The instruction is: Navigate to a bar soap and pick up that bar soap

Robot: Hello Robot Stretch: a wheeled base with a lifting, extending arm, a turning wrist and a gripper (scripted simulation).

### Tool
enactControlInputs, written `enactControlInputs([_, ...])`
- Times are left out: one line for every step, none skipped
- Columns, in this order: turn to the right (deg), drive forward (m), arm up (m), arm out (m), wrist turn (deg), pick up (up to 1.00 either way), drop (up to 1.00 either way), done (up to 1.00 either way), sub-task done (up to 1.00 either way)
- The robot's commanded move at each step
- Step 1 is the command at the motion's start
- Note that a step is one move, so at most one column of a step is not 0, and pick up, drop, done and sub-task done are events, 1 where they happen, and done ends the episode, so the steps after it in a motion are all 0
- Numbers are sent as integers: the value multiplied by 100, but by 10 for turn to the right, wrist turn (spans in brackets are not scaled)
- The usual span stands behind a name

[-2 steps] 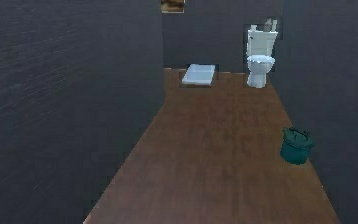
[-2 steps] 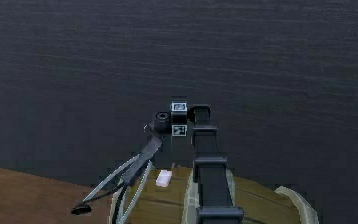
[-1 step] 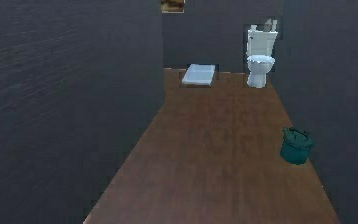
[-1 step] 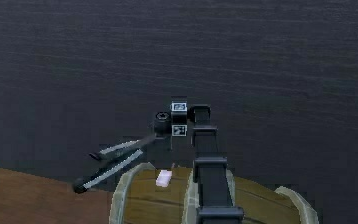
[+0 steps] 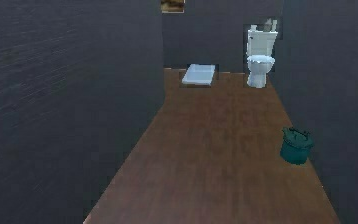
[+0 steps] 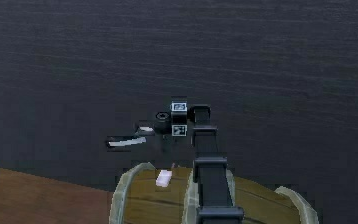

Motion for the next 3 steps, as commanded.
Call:
enactControlInputs([0,0,0,0,390,0,0,0,0])
enactControlInputs([0,0,-30,0,0,0,0,0,0])
enactControlInputs([0,0,0,0,0,100,0,0,0])
